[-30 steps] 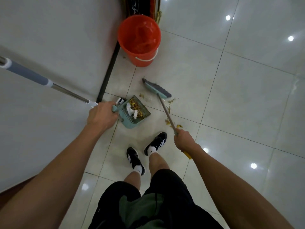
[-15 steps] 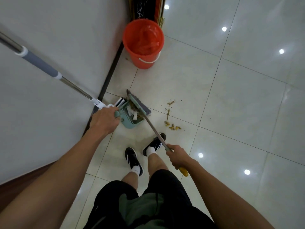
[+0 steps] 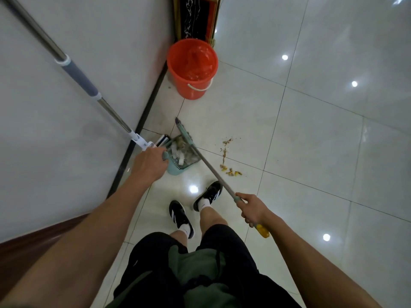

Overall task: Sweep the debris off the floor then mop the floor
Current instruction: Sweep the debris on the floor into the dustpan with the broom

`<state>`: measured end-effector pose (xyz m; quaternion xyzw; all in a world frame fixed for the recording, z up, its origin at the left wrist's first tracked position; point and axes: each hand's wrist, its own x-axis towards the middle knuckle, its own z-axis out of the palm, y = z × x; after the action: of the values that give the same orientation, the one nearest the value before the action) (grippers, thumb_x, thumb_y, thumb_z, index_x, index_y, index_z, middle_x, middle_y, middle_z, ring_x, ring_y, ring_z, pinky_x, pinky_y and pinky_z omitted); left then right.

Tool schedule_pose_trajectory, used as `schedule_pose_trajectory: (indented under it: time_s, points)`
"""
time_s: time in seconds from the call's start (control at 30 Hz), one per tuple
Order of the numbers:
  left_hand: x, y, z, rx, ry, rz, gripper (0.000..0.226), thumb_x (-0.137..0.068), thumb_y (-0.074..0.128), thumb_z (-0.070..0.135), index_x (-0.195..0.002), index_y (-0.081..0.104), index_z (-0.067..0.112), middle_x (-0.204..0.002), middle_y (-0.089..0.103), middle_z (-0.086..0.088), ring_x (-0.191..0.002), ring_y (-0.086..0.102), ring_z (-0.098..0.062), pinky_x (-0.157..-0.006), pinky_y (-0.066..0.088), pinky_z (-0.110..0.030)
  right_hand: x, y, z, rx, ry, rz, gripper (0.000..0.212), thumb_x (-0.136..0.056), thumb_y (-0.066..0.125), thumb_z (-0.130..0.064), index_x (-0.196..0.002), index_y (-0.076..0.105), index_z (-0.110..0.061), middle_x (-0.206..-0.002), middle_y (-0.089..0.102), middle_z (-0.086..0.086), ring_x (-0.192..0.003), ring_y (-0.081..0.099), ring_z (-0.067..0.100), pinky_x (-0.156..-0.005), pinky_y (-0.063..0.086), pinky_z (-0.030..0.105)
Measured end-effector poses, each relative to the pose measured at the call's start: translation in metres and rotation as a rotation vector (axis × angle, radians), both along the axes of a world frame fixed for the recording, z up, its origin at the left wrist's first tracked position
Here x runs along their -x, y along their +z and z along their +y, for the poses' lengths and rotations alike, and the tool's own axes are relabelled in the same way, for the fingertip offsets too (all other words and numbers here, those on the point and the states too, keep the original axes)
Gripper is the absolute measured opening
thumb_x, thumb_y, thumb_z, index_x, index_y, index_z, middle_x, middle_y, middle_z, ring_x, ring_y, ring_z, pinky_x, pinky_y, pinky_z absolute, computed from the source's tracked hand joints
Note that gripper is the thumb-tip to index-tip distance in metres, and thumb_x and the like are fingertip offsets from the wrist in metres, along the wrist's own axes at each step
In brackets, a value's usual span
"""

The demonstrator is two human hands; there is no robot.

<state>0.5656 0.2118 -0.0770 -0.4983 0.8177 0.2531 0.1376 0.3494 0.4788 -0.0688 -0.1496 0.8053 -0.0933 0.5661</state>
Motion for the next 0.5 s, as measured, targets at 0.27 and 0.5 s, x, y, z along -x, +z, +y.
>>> schedule_pose_trajectory:
  time_s: [0.27, 0.5]
  points:
    - [-0.02, 0.013, 0.018, 0.009, 0.007, 0.013, 0.02, -0.094, 0.055, 0.033, -0.108, 0.065, 0.024, -0.124, 0.064, -0.016, -0.104, 0.065, -0.035, -0.081, 0.053, -0.041, -0.002, 0.015, 0.004, 0.064, 0.011, 0.098, 0.042, -0.104, 0.044, -0.027, -0.145, 0.047, -0.02, -0.067, 0.054, 0.008, -0.044, 0.046, 0.015, -0.04, 0.047, 0.025]
    - [-0.032, 0.013, 0.034, -0.036, 0.128, 0.019, 0.026, -0.092, 0.064, 0.033, -0.116, 0.068, 0.023, -0.111, 0.071, -0.01, -0.097, 0.066, -0.031, -0.076, 0.046, -0.034, 0.016, 0.005, -0.008, 0.071, -0.064, 0.028, 0.052, -0.098, 0.058, -0.022, -0.148, 0.042, -0.018, -0.068, 0.052, 0.008, -0.048, 0.046, 0.016, -0.042, 0.044, 0.024]
